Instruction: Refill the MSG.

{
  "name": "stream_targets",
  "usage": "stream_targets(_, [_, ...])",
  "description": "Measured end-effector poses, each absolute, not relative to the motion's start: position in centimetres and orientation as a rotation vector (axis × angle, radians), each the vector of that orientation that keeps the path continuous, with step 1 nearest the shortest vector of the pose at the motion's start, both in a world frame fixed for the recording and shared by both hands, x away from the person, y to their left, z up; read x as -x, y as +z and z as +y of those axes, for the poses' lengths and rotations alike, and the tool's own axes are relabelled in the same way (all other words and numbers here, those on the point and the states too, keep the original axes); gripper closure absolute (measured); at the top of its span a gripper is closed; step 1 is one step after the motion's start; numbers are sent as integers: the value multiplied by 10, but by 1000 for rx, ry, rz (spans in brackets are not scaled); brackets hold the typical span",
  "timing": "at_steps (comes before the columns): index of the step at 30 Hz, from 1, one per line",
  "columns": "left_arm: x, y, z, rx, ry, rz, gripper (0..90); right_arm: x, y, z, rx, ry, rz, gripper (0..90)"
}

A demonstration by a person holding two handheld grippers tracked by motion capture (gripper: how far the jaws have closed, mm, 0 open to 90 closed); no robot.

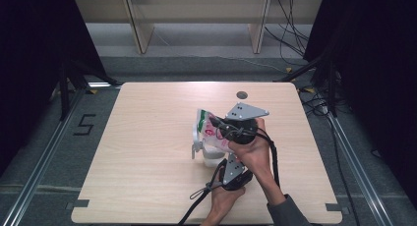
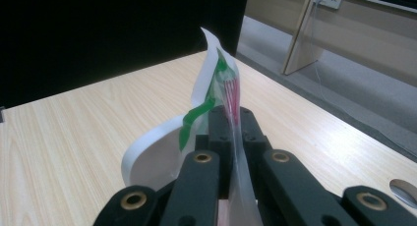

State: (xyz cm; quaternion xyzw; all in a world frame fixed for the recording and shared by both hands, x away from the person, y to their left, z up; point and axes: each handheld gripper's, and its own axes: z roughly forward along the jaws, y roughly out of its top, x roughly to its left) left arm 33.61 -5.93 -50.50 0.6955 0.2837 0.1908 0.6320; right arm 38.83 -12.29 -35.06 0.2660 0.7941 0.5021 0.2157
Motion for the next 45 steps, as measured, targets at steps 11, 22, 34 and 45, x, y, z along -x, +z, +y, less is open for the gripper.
stream_targets(11, [-335, -504, -59, -1598, 447, 653, 803, -387, -350, -122, -730, 1389, 2202, 887])
stream_targets(22, [-336, -504, -60, -1589, 435, 635, 803, -388, -350, -121, -726, 1387, 2186, 885])
stream_targets(34, [-335, -503, -60, -1585, 433, 641, 803, -387, -350, -120, -730, 1384, 2182, 883])
stream_targets(45, [-335, -503, -60, -1585, 434, 639, 803, -387, -350, -119, -717, 1376, 2187, 882])
